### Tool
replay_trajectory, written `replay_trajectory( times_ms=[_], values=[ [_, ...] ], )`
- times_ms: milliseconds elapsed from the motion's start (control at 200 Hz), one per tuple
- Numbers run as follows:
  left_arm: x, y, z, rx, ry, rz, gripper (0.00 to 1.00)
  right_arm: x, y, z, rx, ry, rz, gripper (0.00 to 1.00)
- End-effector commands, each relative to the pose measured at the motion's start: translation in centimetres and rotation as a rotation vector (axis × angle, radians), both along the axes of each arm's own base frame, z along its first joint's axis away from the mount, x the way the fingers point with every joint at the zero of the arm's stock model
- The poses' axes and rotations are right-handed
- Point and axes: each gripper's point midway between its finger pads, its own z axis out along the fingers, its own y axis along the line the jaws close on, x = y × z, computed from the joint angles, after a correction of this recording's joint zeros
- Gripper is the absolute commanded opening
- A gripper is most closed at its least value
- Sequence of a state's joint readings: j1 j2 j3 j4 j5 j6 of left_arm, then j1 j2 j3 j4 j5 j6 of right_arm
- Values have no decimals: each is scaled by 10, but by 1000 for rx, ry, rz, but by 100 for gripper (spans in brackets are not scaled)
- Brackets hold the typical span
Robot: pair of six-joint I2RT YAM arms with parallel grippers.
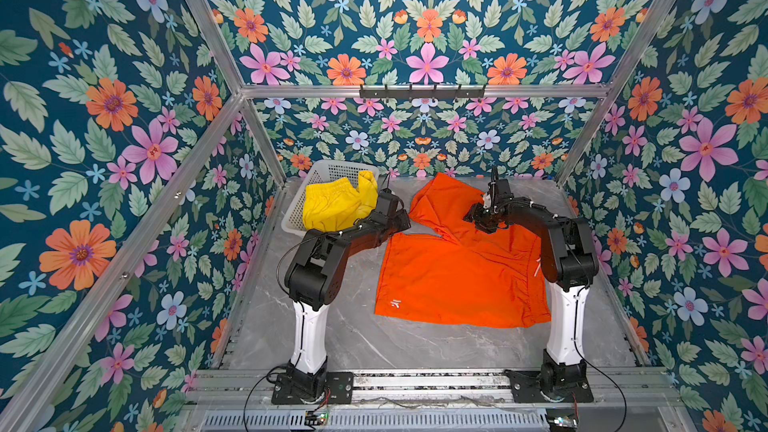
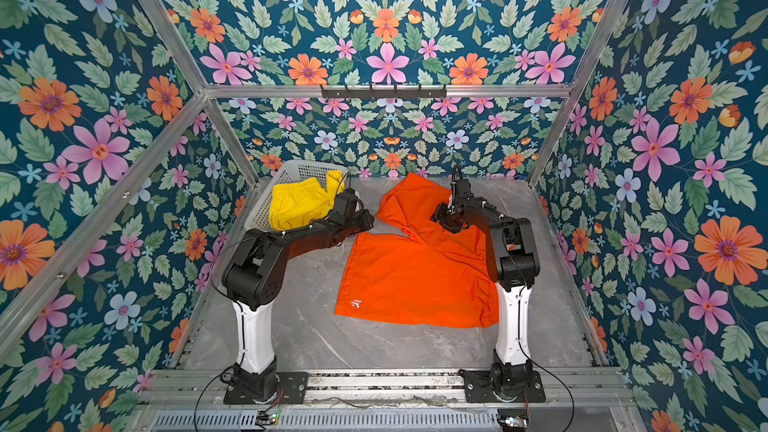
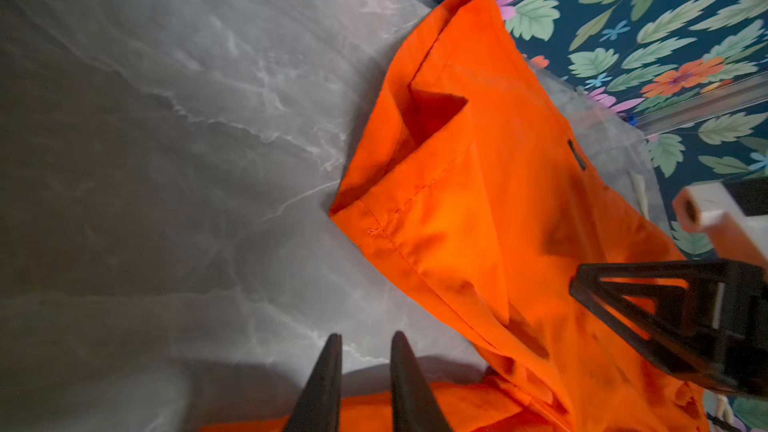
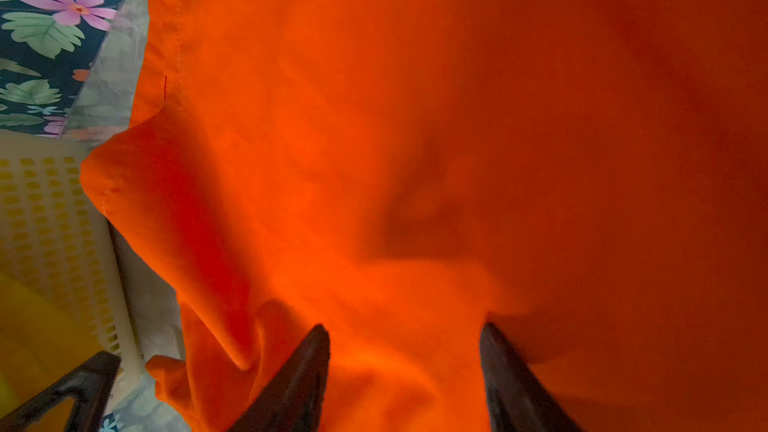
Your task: Fold and stack the shorts
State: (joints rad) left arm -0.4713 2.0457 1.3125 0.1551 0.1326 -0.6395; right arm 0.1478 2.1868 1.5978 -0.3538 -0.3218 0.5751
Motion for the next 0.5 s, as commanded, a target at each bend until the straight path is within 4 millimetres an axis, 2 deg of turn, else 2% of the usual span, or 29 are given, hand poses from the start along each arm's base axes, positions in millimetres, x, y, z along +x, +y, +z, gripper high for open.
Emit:
replay_trajectory(
  times_ms=[0,80,170,240,300,380,495],
  values=[
    [1,2,7,-20,-6,16,31,-18,17,-8,9,53,76,59],
    [2,-5,28,-60,-45,-9,35,-15,27,8,20,2,115,60],
    [4,-13,55,-101,-96,-34,37,-15,40,35,11,-67,156,60],
    [8,-19,67,-116,-116,-55,41,-18,55,53,28,-118,199,60],
    [12,-22,66,-104,-106,-64,44,-22,70,61,40,-139,240,59],
    [17,-23,54,-76,-78,-64,46,-27,85,61,43,-144,274,59],
    [25,-24,35,-39,-39,-61,46,-25,82,45,23,-97,234,59]
  ],
)
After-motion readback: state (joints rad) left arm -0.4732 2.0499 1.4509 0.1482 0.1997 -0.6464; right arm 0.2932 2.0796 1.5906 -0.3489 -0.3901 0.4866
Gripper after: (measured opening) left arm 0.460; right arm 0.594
